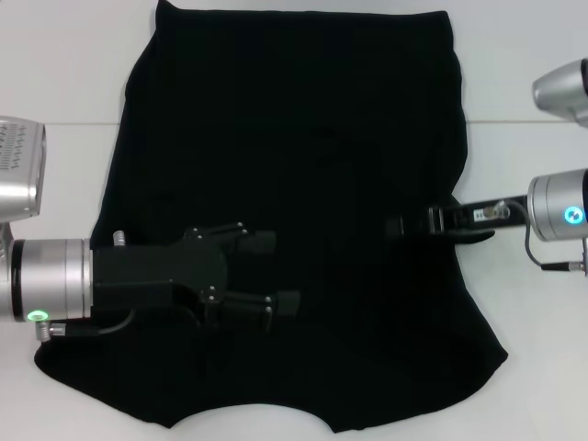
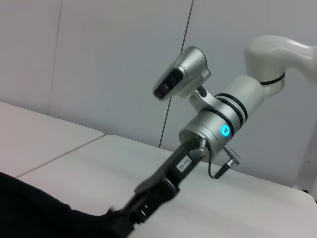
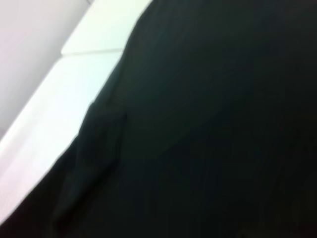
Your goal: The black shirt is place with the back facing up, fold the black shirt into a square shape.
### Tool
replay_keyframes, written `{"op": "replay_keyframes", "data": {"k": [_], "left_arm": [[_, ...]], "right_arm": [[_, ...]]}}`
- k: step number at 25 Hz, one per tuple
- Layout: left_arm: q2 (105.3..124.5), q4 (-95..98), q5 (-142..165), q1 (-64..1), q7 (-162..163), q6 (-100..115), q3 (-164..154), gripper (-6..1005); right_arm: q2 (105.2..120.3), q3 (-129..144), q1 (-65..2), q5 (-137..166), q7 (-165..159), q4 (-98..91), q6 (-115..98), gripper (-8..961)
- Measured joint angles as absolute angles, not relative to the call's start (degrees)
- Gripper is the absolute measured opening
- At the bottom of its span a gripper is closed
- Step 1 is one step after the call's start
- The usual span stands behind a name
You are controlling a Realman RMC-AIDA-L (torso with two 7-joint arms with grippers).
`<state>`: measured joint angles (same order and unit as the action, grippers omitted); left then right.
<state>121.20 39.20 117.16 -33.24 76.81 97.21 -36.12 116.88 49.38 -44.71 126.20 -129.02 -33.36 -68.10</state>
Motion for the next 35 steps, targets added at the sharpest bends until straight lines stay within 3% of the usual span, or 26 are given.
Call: {"op": "replay_keyframes", "data": {"k": [6,11,17,25,35], "left_arm": [[121.2,39.2,117.16,-33.22,76.8,97.12,-36.12,950],[121.26,39.2,117.14,-33.22,76.82,97.11,-36.11,949],[121.37,39.2,117.14,-33.22,76.82,97.12,-36.12,950],[121.46,39.2,117.16,-33.23,76.82,97.12,-36.12,950],[121.39,39.2,117.07,-33.37,76.59,97.1,-36.12,949]], "right_arm": [[115.63,45.14,-44.08,125.01,-129.87,-33.38,-66.42,252],[113.06,43.73,-42.06,125.56,-132.74,-33.01,-66.42,496],[111.45,44.03,-39.6,125.77,-135.21,-32.51,-65.25,714],[111.39,44.42,-39.18,125.77,-135.2,-28.49,-62.02,707],[113.95,44.58,-40.79,125.56,-134.51,-26.82,-56.29,664]]}}
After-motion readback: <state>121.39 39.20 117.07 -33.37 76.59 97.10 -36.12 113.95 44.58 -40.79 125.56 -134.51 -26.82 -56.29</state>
